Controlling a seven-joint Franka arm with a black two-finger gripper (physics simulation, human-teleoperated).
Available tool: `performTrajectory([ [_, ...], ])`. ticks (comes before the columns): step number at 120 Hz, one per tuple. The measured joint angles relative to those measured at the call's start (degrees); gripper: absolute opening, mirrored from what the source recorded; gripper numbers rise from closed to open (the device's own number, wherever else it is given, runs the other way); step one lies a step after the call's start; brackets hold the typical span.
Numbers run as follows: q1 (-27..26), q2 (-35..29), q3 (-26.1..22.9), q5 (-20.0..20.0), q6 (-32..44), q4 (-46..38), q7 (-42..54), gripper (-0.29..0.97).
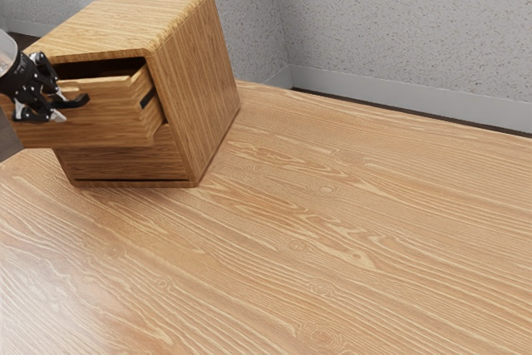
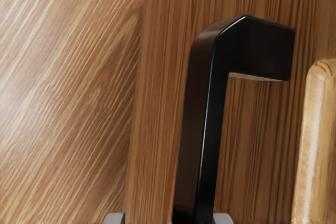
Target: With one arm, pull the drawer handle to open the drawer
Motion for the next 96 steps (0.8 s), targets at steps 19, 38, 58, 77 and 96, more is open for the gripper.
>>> performTrajectory([
  [19,1.6,-3.86,0.0,-3.53,-0.24,-1.45,0.99,0.14],
  [38,2.17,-4.78,0.0,-5.53,-0.52,-2.16,1.92,0.14],
  [58,3.06,-5.56,-0.01,-6.19,-0.94,-2.28,2.75,0.14],
  [77,4.49,-8.03,0.0,-8.07,-1.6,-3.16,3.57,0.14],
  [96,5.47,-8.8,-0.01,-9.31,-2.35,-3.5,4.39,0.14],
])
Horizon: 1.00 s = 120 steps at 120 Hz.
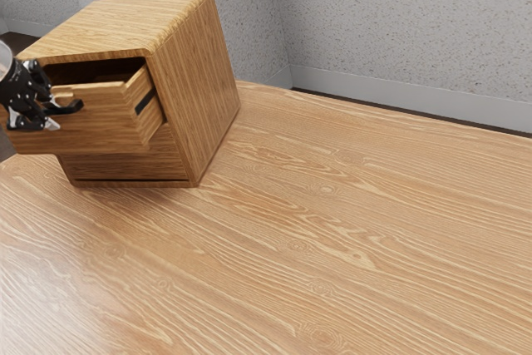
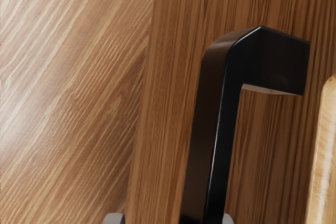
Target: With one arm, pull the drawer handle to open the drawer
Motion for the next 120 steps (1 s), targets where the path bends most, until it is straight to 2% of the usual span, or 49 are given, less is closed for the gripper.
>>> performTrajectory([
  [52,3.69,-6.89,0.21,-6.02,-2.96,-1.36,2.53,0.14],
  [120,5.52,-15.58,3.99,-13.64,-7.82,-4.16,6.25,0.14],
])
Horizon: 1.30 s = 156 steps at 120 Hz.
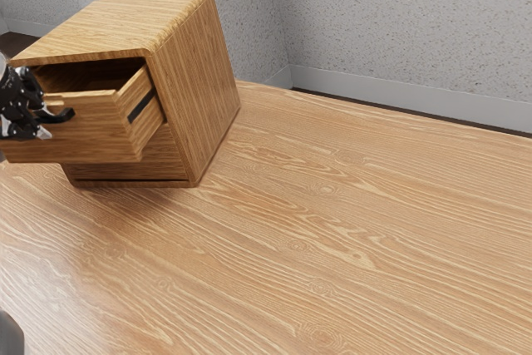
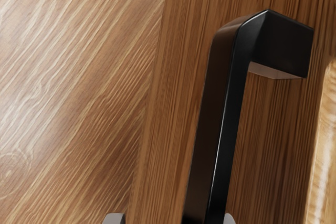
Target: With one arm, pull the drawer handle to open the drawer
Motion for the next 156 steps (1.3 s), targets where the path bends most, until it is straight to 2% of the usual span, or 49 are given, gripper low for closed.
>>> performTrajectory([
  [52,-0.35,-1.73,3.22,-1.0,-2.56,-2.3,2.24,0.14],
  [156,0.3,-12.9,7.67,-7.93,-7.2,-6.93,6.13,0.14],
])
